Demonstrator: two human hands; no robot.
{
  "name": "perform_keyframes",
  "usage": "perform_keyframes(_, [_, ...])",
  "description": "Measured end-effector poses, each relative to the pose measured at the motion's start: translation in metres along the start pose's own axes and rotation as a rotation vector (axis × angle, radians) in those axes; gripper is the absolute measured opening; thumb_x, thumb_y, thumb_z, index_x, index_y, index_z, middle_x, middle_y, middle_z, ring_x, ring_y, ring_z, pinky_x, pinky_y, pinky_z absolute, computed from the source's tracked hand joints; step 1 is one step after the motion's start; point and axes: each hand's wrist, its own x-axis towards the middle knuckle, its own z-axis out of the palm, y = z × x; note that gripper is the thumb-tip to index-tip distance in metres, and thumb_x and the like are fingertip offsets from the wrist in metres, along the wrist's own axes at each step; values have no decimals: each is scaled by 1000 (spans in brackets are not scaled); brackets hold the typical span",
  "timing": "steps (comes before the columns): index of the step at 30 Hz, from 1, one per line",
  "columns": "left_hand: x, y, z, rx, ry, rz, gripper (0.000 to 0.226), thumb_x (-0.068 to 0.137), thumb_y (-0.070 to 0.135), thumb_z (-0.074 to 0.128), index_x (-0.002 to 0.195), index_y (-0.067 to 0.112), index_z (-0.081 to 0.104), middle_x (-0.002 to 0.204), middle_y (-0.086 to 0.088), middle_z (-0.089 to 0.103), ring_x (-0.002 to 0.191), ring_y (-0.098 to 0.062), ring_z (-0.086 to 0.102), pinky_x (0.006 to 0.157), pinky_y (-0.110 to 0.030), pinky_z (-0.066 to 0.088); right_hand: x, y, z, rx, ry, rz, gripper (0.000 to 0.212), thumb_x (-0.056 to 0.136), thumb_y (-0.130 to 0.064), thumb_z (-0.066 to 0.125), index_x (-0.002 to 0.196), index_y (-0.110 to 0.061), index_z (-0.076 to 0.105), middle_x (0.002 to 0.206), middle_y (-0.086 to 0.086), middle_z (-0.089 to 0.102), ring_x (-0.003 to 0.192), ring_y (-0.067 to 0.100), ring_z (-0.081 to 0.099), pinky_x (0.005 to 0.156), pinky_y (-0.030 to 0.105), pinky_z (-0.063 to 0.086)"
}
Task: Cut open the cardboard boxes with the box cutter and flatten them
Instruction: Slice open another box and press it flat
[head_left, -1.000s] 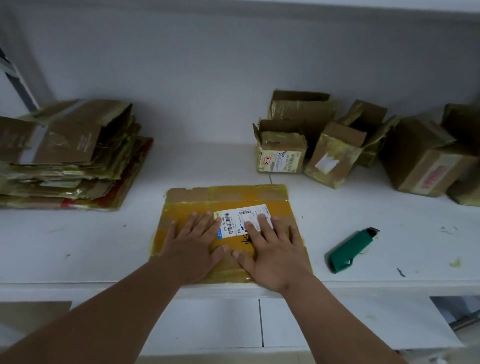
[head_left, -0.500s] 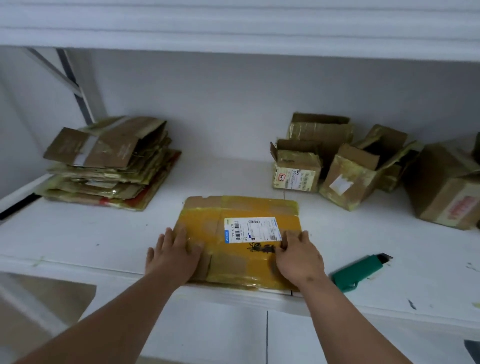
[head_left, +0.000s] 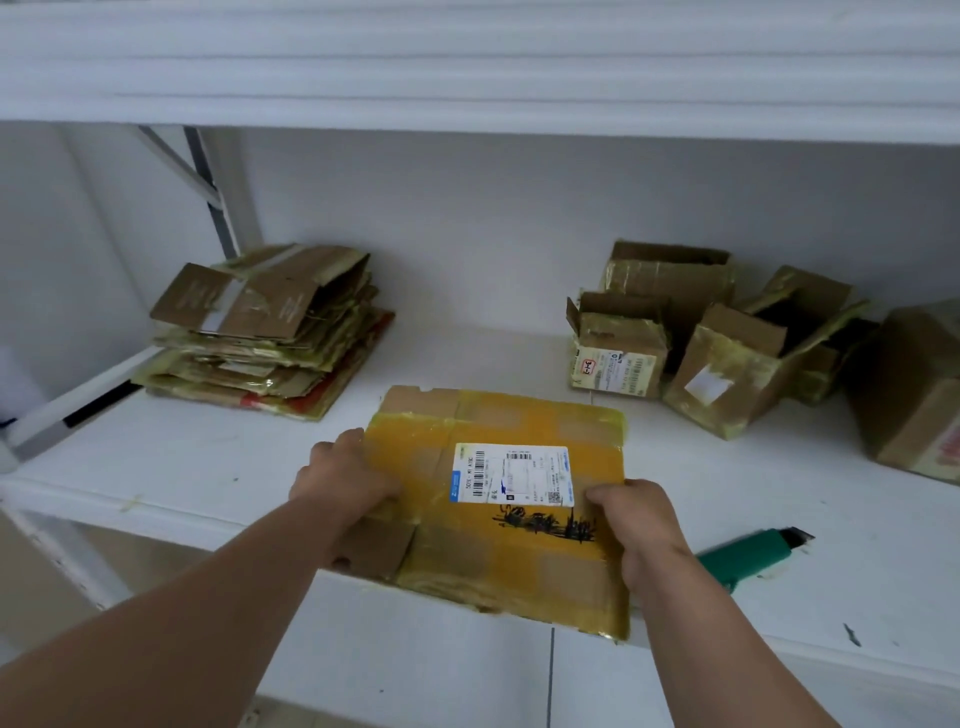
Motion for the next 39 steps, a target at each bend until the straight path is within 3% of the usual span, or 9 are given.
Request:
perform_keyframes(6, [19, -20, -16, -206, -33, 81, 93, 67, 24, 85, 145, 25, 36, 121, -3, 54, 107, -28, 55, 85, -41, 53, -16, -17, 1, 283, -103, -65, 8, 98, -11, 57, 99, -10, 65, 85, 13, 76, 80, 33, 72, 68, 45, 60])
perform_keyframes(9, [29, -22, -27, -293, 16, 160, 97, 68, 25, 84, 149, 27, 31, 132, -2, 54, 115, -29, 55, 95, -48, 51, -22, -21, 12, 369, -73, -143, 9, 99, -12, 55, 102, -14, 63, 89, 10, 76, 83, 32, 73, 73, 50, 60])
perform_keyframes(14, [35, -21, -49, -57, 226, 242, 105, 81, 57, 67, 156, 30, -1, 162, 2, 18, 149, -24, 15, 117, -53, 22, -33, -25, 42, 641, 19, -144, 9, 99, -9, 54, 103, -11, 61, 96, 14, 73, 88, 36, 70, 79, 53, 58])
perform_keyframes(16, [34, -28, -60, -162, 277, 263, 109, 80, 60, 67, 156, 28, -4, 164, 3, 6, 150, -24, 6, 118, -53, 17, -38, -27, 59, 762, 27, -122, 11, 99, -9, 53, 107, -12, 60, 99, 14, 73, 89, 35, 70, 80, 53, 57])
perform_keyframes(20, [38, -43, -82, -573, 155, 282, 120, 74, 46, 81, 154, 35, -9, 162, -5, 10, 145, -29, 22, 115, -50, 28, -55, -34, 105, 937, -5, -102, 13, 99, -9, 50, 108, -13, 59, 100, 14, 72, 87, 34, 71, 75, 53, 57])
perform_keyframes(25, [37, -57, -96, -845, -293, 299, 96, 86, 15, 74, 149, 48, 10, 122, 5, 66, 101, -19, 69, 89, -45, 56, -76, -45, 169, 1089, -139, -68, 28, 100, -7, 48, 127, -10, 53, 112, 14, 70, 97, 32, 70, 81, 49, 57])
perform_keyframes(29, [56, -67, -118, -1046, -234, 310, 79, 86, -12, 58, 140, 41, 35, 112, 1, 71, 98, -23, 71, 81, -50, 59, -85, -49, 201, 1055, -294, -91, 32, 99, -4, 49, 130, -8, 54, 110, 11, 72, 84, 21, 73, 66, 33, 61])
perform_keyframes(35, [96, -89, -166, -863, -110, 456, 75, 86, -8, 60, 133, 49, 44, 111, 5, 72, 100, -24, 71, 84, -53, 57, -72, -68, 214, 1071, -363, -90, 14, 95, -15, 55, 106, -15, 64, 86, 1, 75, 84, 22, 73, 82, 38, 55])
perform_keyframes(39, [108, -90, -191, -806, 19, 395, 67, 89, -3, 61, 136, 42, 44, 108, 7, 70, 87, -22, 71, 62, -34, 57, -56, -85, 230, 1026, -414, -123, 22, 95, -15, 56, 116, -13, 62, 100, 5, 75, 85, 21, 73, 77, 33, 60])
